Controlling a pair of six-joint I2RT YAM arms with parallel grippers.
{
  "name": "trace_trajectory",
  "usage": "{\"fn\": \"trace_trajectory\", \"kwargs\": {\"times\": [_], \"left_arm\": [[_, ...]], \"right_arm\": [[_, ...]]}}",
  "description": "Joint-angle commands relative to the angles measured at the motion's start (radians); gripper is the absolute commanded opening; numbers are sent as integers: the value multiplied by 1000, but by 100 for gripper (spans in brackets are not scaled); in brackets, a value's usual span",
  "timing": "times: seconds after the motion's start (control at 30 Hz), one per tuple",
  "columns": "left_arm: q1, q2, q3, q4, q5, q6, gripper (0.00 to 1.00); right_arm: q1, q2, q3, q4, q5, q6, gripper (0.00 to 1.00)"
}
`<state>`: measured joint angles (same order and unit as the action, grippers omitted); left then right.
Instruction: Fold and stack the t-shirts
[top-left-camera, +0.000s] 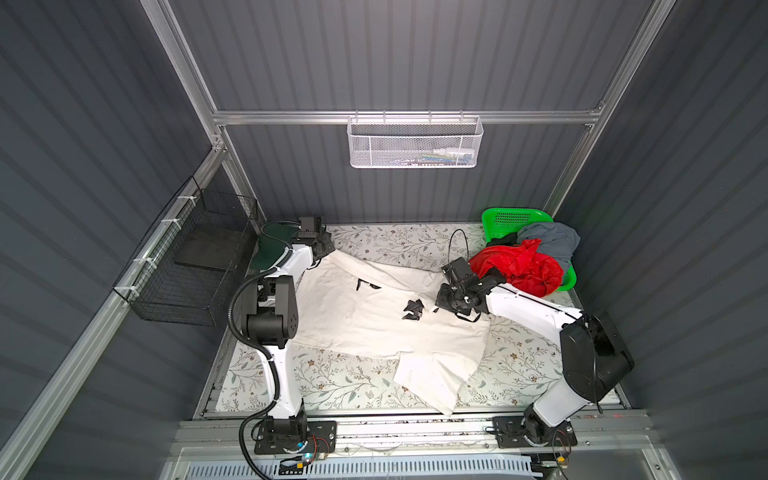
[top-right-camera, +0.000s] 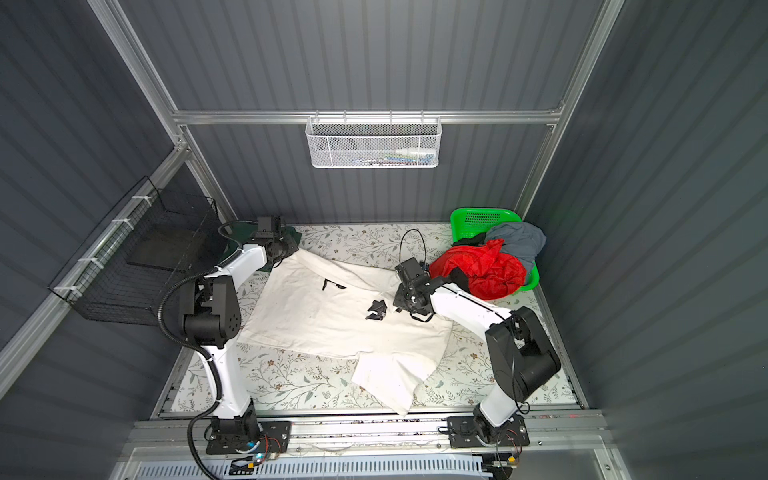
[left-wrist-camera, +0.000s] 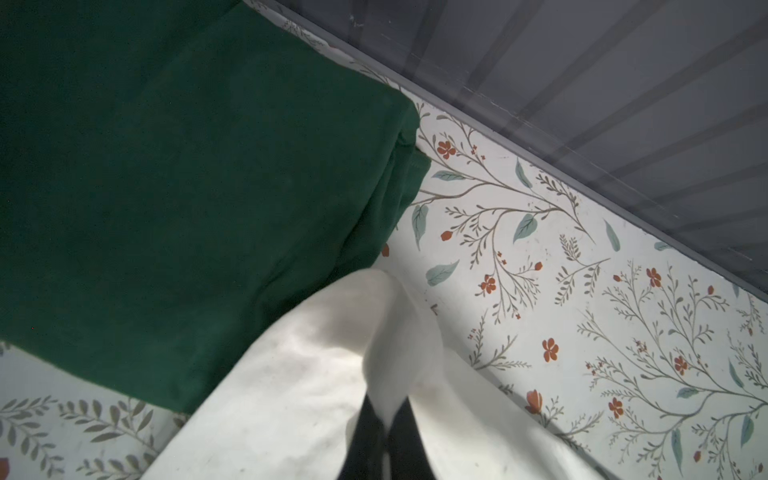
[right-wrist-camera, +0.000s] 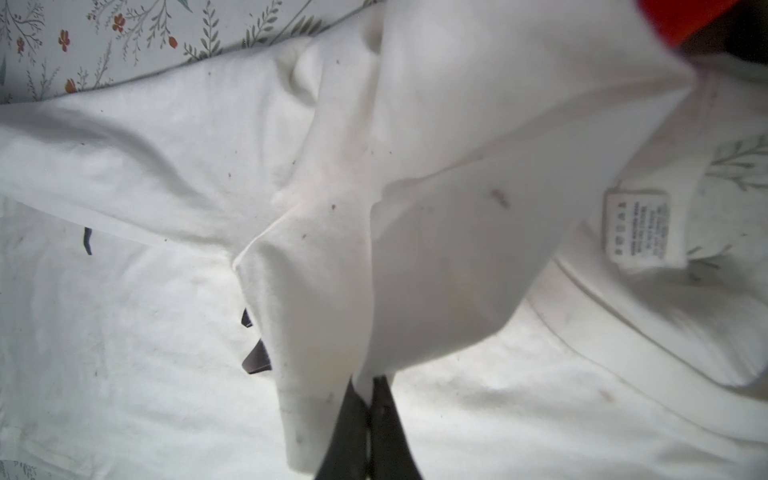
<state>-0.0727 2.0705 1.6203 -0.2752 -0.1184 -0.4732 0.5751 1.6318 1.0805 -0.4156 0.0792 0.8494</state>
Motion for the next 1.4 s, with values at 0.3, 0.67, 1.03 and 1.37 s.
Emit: {"fn": "trace_trajectory", "kwargs": {"times": [0.3, 0.67, 1.03, 1.37], "left_arm": [[8, 54, 93, -6, -49, 57, 0], [8, -27, -21, 6, -23, -35, 22], [8, -241, -320, 91, -71, -133, 53], [28, -129, -222, 44, 23, -46, 60]], "right_arm": [[51, -13, -19, 6, 7, 87, 0], [56, -27, -77, 52, -18, 108, 0], [55, -22, -90, 67, -31, 100, 0], [56, -37, -100, 70, -32, 92, 0]]}}
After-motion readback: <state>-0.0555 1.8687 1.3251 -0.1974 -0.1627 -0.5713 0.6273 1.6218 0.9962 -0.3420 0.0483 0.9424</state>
